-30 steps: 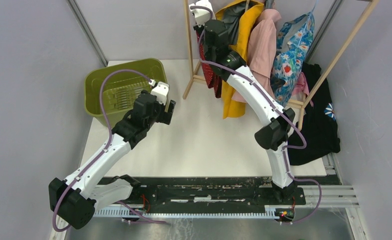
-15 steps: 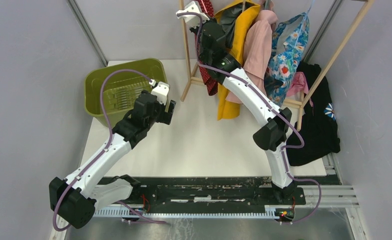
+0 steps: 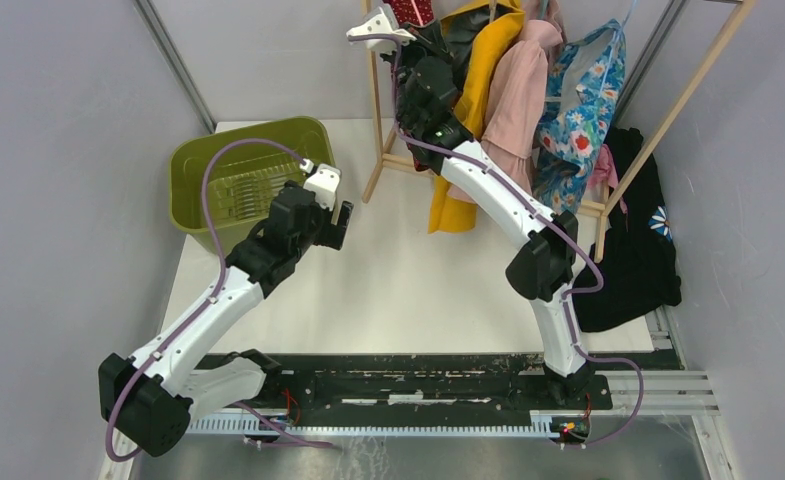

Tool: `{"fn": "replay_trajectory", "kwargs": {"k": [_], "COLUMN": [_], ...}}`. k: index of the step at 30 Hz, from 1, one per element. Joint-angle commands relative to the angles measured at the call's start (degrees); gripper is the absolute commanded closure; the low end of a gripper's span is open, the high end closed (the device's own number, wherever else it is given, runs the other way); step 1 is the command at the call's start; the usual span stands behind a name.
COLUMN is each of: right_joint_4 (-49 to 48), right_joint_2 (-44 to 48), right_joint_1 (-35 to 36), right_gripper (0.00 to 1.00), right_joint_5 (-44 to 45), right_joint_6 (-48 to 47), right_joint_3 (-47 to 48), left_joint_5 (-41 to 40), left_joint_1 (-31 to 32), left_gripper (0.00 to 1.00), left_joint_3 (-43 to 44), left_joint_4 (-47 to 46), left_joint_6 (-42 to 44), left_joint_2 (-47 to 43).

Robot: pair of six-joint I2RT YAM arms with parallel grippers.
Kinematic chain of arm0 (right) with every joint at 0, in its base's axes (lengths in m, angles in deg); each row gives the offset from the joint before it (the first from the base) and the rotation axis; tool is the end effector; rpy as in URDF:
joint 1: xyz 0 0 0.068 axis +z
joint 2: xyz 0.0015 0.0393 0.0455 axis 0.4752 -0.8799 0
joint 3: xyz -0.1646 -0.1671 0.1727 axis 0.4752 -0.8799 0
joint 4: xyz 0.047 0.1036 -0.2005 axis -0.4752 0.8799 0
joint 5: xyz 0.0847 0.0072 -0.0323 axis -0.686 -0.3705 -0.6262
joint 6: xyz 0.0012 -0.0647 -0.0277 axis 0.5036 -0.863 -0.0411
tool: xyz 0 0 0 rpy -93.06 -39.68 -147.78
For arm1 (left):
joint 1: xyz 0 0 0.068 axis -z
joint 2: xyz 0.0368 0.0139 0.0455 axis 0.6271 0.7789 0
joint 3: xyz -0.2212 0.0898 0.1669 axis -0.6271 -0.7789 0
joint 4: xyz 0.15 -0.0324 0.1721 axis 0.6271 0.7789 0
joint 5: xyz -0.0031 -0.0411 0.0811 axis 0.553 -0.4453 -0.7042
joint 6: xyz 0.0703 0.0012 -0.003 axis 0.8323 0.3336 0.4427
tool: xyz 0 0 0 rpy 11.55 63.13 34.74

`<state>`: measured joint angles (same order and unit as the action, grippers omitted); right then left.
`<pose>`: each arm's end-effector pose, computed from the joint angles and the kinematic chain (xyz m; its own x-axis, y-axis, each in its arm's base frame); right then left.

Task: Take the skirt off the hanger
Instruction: Pick up the hanger from the clothesline, then remove the skirt from the hanger.

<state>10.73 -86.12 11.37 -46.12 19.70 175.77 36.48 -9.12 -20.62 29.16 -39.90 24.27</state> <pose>0.3949 0.2793 0.4929 0.2176 -0.6607 -0.7184 0.2860 0.7469 -0.6003 0.1918 -0.0924 0.3223 -0.3970 0.3069 -0.8650 0.3122 0.9314 0.1871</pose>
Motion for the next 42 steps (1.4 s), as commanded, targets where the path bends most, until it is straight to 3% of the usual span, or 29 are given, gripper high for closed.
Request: {"fn": "replay_trajectory", "kwargs": {"k": [1, 13, 20, 27, 31, 42], "right_joint_4": [-7.4, 0.1, 9.7, 17.2, 18.6, 22.4], "right_joint_2": [3.3, 17.2, 25.4, 30.6, 31.6, 31.5], "right_joint_1": [1.1, 7.5, 8.2, 8.4, 8.5, 9.5], "right_gripper": [0.99, 0.99, 0.99, 0.99, 0.99, 0.99], "right_joint_5": [-1.0, 3.6, 4.4, 3.8, 3.3, 0.8], "right_joint_6": [-1.7, 7.1, 18.7, 28.0, 29.9, 35.2], "right_joint_3": [-2.2, -17.0, -20.4, -23.1, -23.4, -22.3], "left_joint_5": [-0.1, 1.3, 10.5, 26.5, 35.2, 40.6], "left_joint_1": [0.3, 0.3, 0.4, 0.5, 0.5, 2.0], "left_gripper": [0.09, 0.11, 0.15, 0.05, 0.01, 0.01], "left_joint_3": [0.4, 4.2, 10.3, 9.9, 3.1, -6.7], "left_joint_4": [-2.8, -0.6, -1.0, -15.9, -31.7, -57.7], "left_joint_6": [1.8, 1.4, -1.9, -13.9, -21.7, -25.6], "left_joint_2": [0.8, 3.2, 4.3, 3.3, 2.5, 3.1]}}
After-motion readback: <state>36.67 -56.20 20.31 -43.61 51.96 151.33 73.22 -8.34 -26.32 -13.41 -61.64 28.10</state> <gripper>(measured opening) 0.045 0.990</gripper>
